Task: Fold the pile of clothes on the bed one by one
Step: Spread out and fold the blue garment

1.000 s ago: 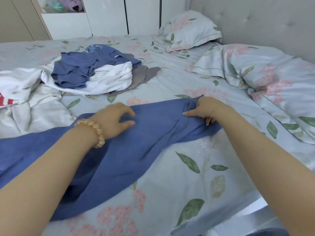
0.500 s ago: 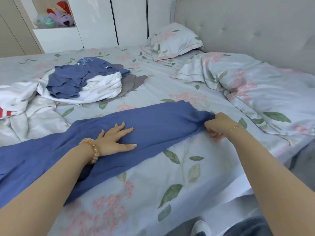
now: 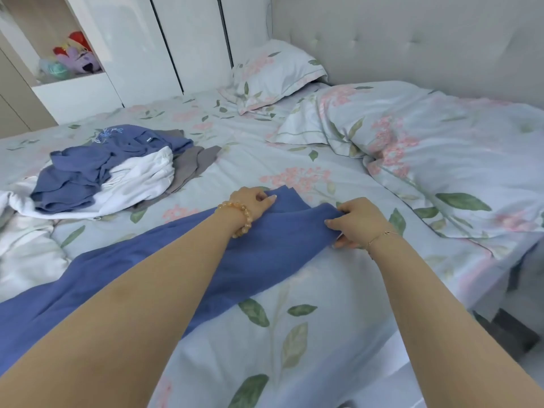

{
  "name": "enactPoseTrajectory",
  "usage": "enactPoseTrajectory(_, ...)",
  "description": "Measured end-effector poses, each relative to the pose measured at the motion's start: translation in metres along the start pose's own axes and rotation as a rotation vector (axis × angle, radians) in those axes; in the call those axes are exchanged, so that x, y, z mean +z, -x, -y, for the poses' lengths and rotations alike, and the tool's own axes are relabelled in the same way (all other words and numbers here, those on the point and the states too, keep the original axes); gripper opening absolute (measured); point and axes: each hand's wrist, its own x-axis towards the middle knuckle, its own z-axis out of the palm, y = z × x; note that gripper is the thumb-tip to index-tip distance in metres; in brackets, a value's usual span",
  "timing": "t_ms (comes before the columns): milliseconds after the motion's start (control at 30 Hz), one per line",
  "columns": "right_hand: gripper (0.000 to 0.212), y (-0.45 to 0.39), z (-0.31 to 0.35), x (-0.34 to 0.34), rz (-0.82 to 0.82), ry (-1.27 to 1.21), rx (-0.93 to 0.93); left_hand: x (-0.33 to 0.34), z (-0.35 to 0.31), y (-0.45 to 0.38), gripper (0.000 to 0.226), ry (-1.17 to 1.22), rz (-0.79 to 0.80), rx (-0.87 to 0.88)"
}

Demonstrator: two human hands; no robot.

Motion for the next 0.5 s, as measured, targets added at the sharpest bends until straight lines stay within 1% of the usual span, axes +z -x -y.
enactPoseTrajectory(67,0.005,0.001,-0.003,-0.007,0.053,0.019,0.000,0.006,0.002,-0.005,0.020,-0.037,-0.074,-0.005)
enactPoseTrajectory(133,0.003,0.003,-0.004,-0.010,0.114,0.036,-0.009,0.009,0.004,-0.004,0.025,-0.079,-0.140,0.011)
enactPoseTrajectory(167,0.003,0.003,-0.003,-0.011,0.128,0.038,-0.020,0.010,0.006,-0.004,0.027,-0.062,-0.172,0.024)
enactPoseTrajectory(200,0.005,0.002,-0.002,-0.013,0.130,0.034,-0.035,0.009,0.008,-0.004,0.026,0.013,-0.192,0.042)
enactPoseTrajectory(300,0.011,-0.002,-0.001,-0.018,0.146,-0.024,-0.062,-0.005,0.006,-0.011,0.020,0.382,-0.257,0.081)
enactPoseTrajectory(333,0.011,-0.002,-0.001,-0.018,0.178,-0.052,-0.063,-0.014,0.002,-0.015,0.021,0.462,-0.290,0.068)
enactPoseTrajectory(367,0.011,-0.003,0.000,-0.016,0.221,-0.075,-0.054,-0.022,-0.003,-0.019,0.022,0.490,-0.323,0.055)
enactPoseTrajectory(400,0.012,-0.004,0.000,-0.013,0.269,-0.088,-0.035,-0.027,-0.007,-0.025,0.022,0.472,-0.335,0.050)
enactPoseTrajectory(433,0.012,-0.005,-0.001,-0.008,0.306,-0.089,-0.009,-0.030,-0.009,-0.031,0.020,0.412,-0.310,0.046)
enactPoseTrajectory(500,0.011,-0.008,-0.003,0.001,0.310,-0.059,0.030,-0.021,-0.009,-0.042,0.012,0.243,-0.167,0.002)
